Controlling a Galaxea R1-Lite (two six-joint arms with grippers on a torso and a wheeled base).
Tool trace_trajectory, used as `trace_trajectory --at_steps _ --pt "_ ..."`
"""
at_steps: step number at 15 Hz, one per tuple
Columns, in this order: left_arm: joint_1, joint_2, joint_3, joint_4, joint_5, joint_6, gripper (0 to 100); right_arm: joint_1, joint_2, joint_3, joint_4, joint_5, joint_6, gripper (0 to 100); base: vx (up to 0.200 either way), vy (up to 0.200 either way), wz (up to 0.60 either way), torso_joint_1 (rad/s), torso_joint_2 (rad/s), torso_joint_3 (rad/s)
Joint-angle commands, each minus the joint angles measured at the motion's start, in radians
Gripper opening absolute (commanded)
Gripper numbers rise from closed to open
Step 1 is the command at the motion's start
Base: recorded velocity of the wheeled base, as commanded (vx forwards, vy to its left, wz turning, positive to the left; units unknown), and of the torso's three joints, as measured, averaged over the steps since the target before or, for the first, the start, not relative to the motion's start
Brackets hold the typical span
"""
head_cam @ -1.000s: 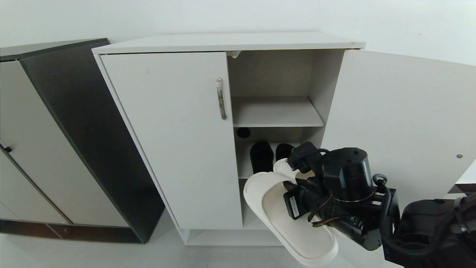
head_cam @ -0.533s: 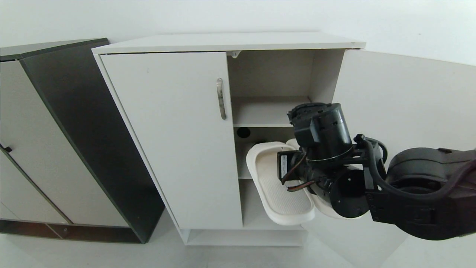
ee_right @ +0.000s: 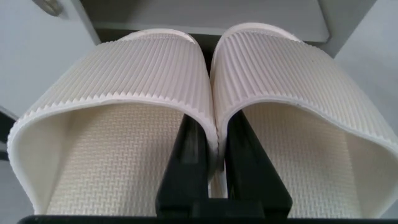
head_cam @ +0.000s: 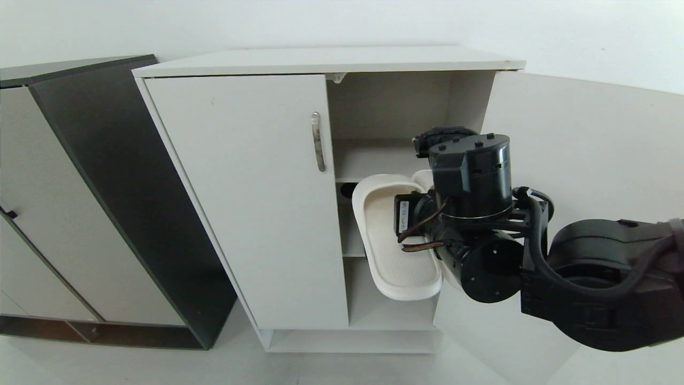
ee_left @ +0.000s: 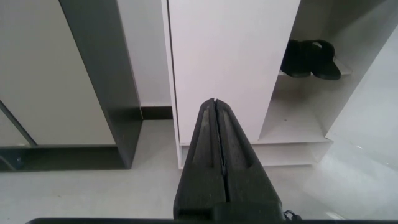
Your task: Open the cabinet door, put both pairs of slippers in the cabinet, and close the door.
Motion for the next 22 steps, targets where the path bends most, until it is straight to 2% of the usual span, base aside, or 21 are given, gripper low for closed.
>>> trace_trajectory --at_steps 1,3,15,19,22 --pt "0.000 0.000 0.000 0.000 0.000 0.000 0 -0.006 0.027 -0.010 -0.002 -0.009 0.001 0 0.000 0.000 0.00 0.000 0.00 0.000" --pt "0.000 0.000 0.000 0.000 0.000 0.000 0 -0.006 0.030 -0.012 -0.002 -0.010 0.001 0 0.000 0.000 0.00 0.000 0.00 0.000" --pt "0.000 0.000 0.000 0.000 0.000 -0.002 0 -0.008 0.046 -0.018 -0.016 -0.010 0.001 0 0.200 0.000 0.00 0.002 0.00 0.002" --pt "0.000 0.000 0.000 0.000 -0.002 0.000 0 -0.014 0.053 -0.026 -0.036 -0.009 -0.004 0 0.000 0.000 0.00 0.000 0.00 0.000" --pt "0.000 0.000 0.000 0.000 -0.002 0.000 0 -0.065 0.084 -0.085 -0.027 0.036 -0.005 0 0.000 0.000 0.00 0.000 0.00 0.000"
